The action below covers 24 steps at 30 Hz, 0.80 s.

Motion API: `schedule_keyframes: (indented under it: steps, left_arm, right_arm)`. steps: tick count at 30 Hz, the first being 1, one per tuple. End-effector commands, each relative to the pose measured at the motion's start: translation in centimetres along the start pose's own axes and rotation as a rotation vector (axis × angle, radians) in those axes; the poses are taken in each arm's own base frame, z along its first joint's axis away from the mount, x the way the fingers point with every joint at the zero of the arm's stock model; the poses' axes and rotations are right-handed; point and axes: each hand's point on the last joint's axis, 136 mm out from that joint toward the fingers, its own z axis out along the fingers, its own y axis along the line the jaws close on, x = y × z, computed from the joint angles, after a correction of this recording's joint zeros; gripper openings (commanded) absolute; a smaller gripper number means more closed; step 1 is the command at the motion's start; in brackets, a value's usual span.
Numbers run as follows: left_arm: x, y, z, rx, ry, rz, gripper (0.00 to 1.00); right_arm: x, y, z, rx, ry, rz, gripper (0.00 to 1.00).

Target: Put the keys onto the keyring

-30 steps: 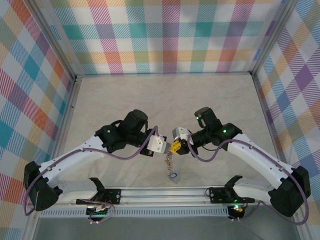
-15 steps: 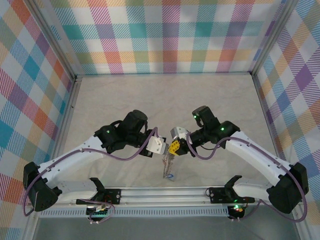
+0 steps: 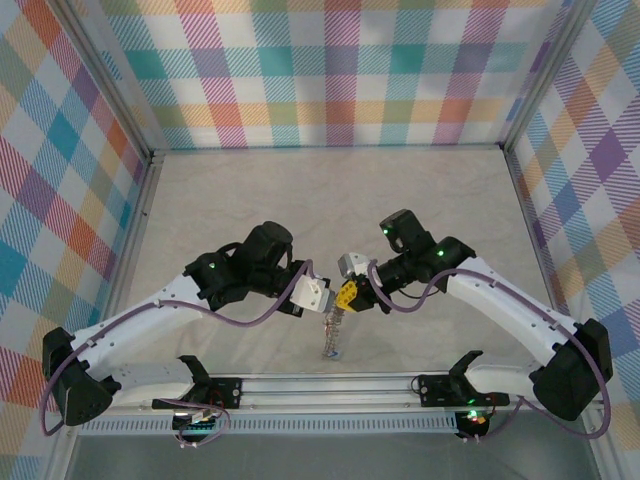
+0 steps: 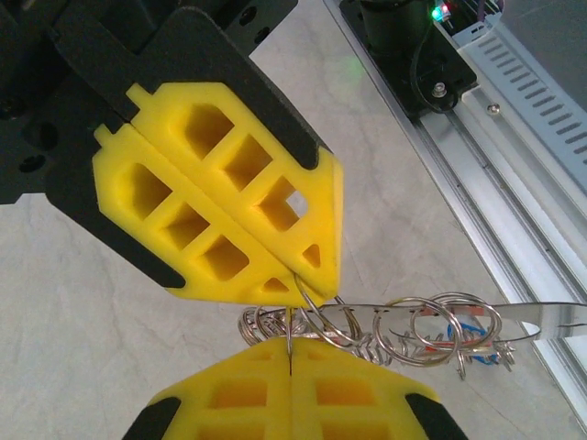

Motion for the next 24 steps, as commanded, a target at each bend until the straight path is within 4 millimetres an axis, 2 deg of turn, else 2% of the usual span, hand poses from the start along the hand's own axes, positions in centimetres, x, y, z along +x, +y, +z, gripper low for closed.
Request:
schedule_keyframes:
  steps: [1,9,18,24]
  left_arm:
    - [-3.1,-0.1,-0.9,0.002,-0.086,0.079,0.00]
    - [-3.0,-0.1,-0.8,-0.011,-0.047,0.121,0.00]
    - [-1.9,-0.9,0.1,0.029,0.011,0.136,0.00]
    - [-1.2,0.5,0.1,-0.039,0.057,0.086,0.00]
  right_arm:
    - [-1.3,-0.2,-0.2,-0.006,-0.026,-0.024,0.00]
    - [-0.4,-0.7,-0.1,0.021,0.018,0.021,0.00]
    - [-1.5,-0.9,-0.5,0.051,-0.019,-0.020,0.00]
    - [-1.2,-0.5,-0.6,0.057,-0.020,-0.040,0.00]
